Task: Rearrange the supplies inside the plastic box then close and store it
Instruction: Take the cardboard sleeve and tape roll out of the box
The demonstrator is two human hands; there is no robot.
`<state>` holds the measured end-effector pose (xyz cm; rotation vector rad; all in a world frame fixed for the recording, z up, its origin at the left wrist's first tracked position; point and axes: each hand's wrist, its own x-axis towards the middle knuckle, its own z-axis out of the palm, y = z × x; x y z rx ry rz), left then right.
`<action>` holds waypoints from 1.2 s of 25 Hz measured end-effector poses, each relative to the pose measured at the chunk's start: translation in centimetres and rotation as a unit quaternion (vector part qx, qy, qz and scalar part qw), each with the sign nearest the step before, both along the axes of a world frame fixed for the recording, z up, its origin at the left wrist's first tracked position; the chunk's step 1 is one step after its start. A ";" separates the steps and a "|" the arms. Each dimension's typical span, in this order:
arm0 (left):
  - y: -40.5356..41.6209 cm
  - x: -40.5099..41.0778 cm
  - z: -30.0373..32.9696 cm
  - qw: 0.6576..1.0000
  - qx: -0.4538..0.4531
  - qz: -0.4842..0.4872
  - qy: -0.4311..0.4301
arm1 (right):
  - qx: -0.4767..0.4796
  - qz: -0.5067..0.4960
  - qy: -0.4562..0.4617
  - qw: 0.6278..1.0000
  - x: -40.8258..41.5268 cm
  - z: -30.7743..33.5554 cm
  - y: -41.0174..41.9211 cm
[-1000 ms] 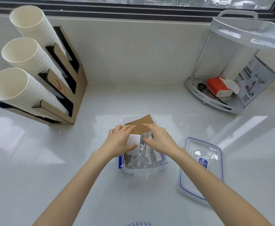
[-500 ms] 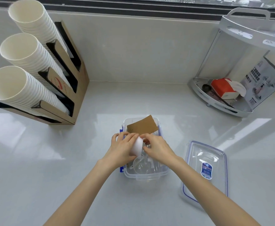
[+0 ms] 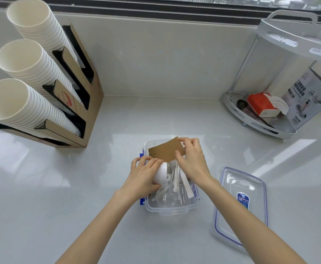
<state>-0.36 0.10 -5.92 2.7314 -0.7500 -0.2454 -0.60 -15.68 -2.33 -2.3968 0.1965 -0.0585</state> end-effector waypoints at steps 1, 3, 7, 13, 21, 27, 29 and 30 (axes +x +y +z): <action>0.0 0.0 0.0 1.000 -0.001 0.001 0.001 | -0.013 -0.006 0.010 1.000 0.4 0.0 -0.2; 0.1 0.0 0.0 1.000 -0.003 0.003 -0.001 | -0.031 -0.008 0.044 0.999 1.1 0.0 -0.4; 0.3 -0.1 0.0 1.000 -0.007 0.005 -0.012 | -0.004 -0.005 0.082 0.997 1.5 -0.4 -0.4; 0.6 0.5 1.0 0.998 -0.041 0.046 -0.022 | 0.038 -0.026 0.030 0.998 1.6 0.8 -1.4; -0.2 1.9 1.8 0.994 -0.050 0.087 -0.044 | 0.138 -0.126 -0.052 0.981 1.4 3.1 -3.3; -1.3 2.4 2.1 0.992 -0.044 0.107 -0.052 | 0.169 -0.161 -0.069 0.970 1.1 3.3 -4.2; -1.4 2.5 2.2 0.993 -0.028 0.104 -0.052 | 0.185 -0.168 -0.067 0.966 0.9 3.1 -4.2; -1.4 2.5 2.3 0.993 -0.024 0.101 -0.052 | 0.193 -0.172 -0.066 0.964 0.9 3.1 -4.2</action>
